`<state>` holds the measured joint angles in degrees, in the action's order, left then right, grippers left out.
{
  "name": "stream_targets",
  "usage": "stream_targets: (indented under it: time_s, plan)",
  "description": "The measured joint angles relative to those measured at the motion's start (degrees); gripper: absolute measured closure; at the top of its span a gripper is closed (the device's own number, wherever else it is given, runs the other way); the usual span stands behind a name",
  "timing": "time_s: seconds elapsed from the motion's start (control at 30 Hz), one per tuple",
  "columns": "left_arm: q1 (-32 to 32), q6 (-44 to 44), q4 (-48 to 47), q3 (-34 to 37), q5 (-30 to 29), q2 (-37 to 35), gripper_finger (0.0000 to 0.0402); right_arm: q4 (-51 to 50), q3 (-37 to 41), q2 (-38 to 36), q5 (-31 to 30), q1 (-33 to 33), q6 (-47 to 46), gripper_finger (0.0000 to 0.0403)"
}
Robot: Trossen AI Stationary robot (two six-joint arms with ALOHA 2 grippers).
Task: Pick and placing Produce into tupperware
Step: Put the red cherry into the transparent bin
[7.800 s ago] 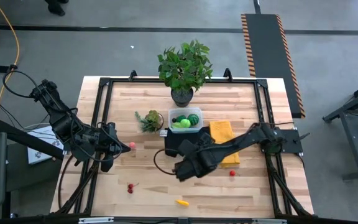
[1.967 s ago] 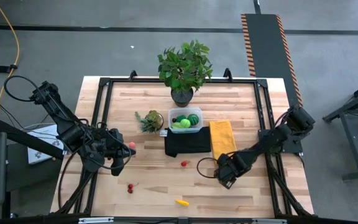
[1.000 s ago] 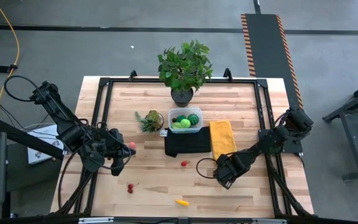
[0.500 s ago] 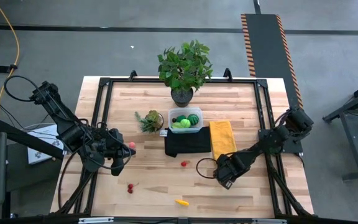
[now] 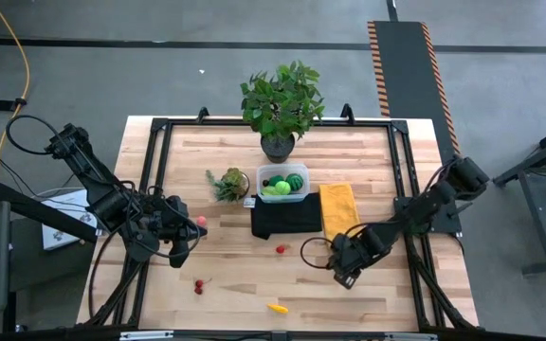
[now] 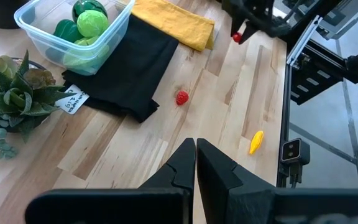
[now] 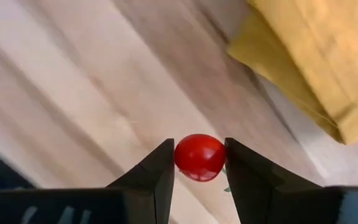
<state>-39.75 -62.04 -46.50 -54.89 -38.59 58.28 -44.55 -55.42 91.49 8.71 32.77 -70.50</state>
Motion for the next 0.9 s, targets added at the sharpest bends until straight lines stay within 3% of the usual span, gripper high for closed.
stream_targets:
  time_s: [0.37, 0.9]
  plan:
    - [0.0, 0.0, 0.1, 0.0, 0.0, 0.0, 0.0396, 14.1, 0.0, -2.0, -0.1, -0.7, 2.1, 0.0284]
    - [0.0, 0.0, 0.2, 0.0, 0.0, 0.0, 0.0396, 37.0, 0.0, -1.9, 0.8, -7.0, 12.2, 0.0284]
